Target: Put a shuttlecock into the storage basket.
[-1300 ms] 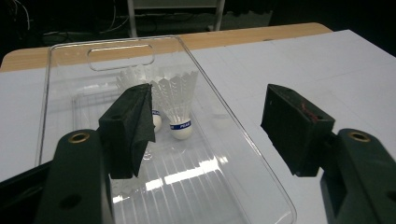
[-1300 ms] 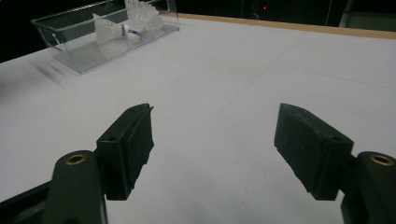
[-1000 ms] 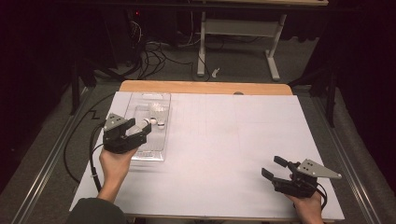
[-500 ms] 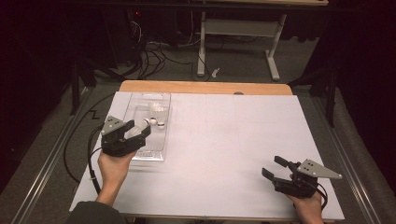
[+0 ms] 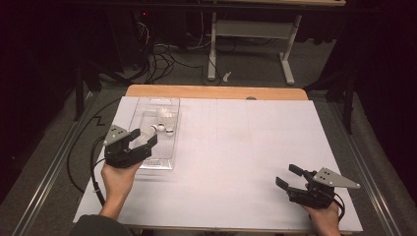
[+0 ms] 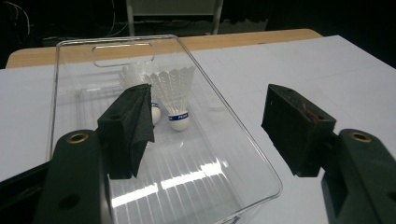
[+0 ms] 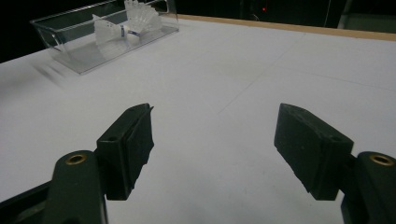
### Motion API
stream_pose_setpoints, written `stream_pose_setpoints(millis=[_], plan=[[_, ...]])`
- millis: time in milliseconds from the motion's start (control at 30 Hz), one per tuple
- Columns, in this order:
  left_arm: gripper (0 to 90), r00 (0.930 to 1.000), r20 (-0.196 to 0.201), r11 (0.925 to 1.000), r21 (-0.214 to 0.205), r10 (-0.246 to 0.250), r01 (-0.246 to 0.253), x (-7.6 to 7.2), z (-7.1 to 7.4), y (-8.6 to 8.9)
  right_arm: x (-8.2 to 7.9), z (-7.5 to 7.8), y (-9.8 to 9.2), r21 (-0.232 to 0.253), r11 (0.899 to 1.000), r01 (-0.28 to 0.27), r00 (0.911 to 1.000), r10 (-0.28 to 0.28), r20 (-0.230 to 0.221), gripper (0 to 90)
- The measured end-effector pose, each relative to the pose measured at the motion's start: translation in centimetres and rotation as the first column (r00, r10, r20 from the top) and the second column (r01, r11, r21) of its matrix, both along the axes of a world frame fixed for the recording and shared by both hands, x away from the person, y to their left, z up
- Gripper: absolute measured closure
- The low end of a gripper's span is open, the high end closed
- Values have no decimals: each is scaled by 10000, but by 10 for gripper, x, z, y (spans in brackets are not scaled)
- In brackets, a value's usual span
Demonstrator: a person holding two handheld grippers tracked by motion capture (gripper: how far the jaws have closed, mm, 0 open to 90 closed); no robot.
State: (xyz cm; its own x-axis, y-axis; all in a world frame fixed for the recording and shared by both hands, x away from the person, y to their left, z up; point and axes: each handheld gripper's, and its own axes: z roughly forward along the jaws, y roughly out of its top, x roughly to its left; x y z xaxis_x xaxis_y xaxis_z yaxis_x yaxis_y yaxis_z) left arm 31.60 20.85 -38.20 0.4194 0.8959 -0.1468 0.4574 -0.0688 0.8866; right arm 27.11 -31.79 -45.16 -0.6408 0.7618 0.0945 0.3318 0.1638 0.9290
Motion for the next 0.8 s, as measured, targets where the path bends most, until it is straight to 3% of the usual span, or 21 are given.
stream_pose_setpoints(millis=[800], plan=[[342,10000,81,9999,-129,55,-54,-12,-6,5,0,0,0,-8,10000,-3,10000,3,-18,283]])
